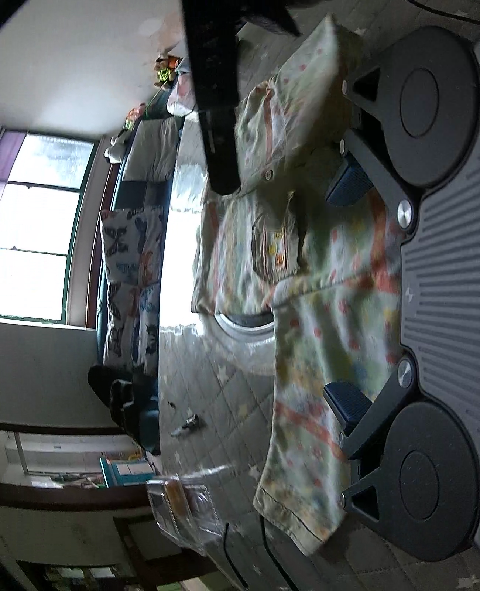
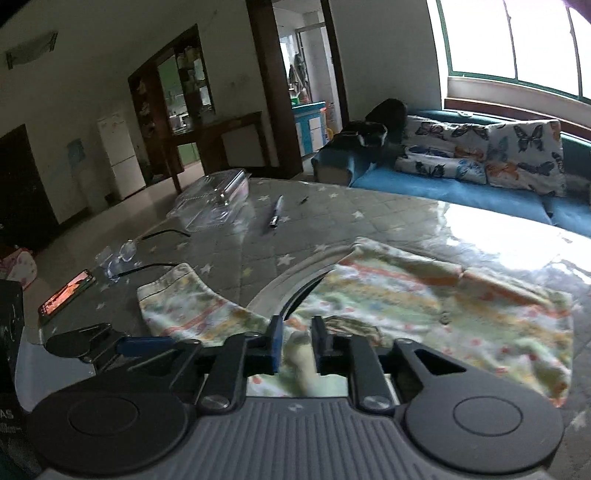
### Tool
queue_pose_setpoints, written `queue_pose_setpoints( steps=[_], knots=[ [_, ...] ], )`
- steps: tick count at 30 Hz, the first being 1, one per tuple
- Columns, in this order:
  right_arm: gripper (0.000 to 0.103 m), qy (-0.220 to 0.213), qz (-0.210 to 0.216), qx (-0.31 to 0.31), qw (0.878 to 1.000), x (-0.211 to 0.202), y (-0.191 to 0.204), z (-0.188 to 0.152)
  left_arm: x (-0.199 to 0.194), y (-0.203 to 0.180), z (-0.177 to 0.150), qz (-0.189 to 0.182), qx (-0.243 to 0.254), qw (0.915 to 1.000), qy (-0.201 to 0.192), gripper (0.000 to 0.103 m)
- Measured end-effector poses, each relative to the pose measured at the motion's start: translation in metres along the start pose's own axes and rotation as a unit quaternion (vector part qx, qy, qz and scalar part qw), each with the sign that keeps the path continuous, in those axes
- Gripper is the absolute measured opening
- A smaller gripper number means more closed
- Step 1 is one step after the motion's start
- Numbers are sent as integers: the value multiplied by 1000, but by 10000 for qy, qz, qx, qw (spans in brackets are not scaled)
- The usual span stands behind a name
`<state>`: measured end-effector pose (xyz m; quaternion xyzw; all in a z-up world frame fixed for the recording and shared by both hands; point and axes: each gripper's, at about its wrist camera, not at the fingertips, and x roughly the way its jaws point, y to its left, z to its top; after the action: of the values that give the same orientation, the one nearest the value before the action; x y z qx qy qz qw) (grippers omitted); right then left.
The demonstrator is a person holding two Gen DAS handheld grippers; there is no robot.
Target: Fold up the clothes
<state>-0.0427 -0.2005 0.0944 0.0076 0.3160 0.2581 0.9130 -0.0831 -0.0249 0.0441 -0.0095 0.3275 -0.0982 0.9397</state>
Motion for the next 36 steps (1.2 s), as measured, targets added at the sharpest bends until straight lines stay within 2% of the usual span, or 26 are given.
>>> queue_pose_setpoints(
  steps=[1,2,3,8,15,19,21,26,31,36],
  knots=[
    [26,-7,14,-37,10000,-2,2,-1,1,1,1,11,-16,10000,-4,103],
    [38,-23,6,-74,10000,-4,3,-2,1,1,2,16,-24,10000,-16,103],
    [43,-49,-26,-118,9999,-7,3,-1,0,1,3,21,-32,10000,-28,103],
    [51,-44,-346,-290,9990,-30,-15,-2,1,-7,8,-151,49,9998,-111,101],
    [55,471,-726,-238,9960,-56,-52,-36,13,-31,12,-639,241,9977,-47,83],
    [59,820,-893,-162,9925,-68,-73,-61,23,-44,12,-772,367,9963,40,66],
    [60,927,-901,-46,9916,-69,-81,-73,28,-46,13,-802,344,9961,119,61],
    [61,1000,-864,205,9910,-70,-91,-91,38,-47,10,-776,373,9959,285,61],
    [62,1329,-920,184,9867,-69,-98,-108,44,-48,9,-700,379,9961,383,62],
    [63,1272,-1023,244,9863,-80,-104,-111,47,-48,10,-629,384,9964,426,63]
  ],
)
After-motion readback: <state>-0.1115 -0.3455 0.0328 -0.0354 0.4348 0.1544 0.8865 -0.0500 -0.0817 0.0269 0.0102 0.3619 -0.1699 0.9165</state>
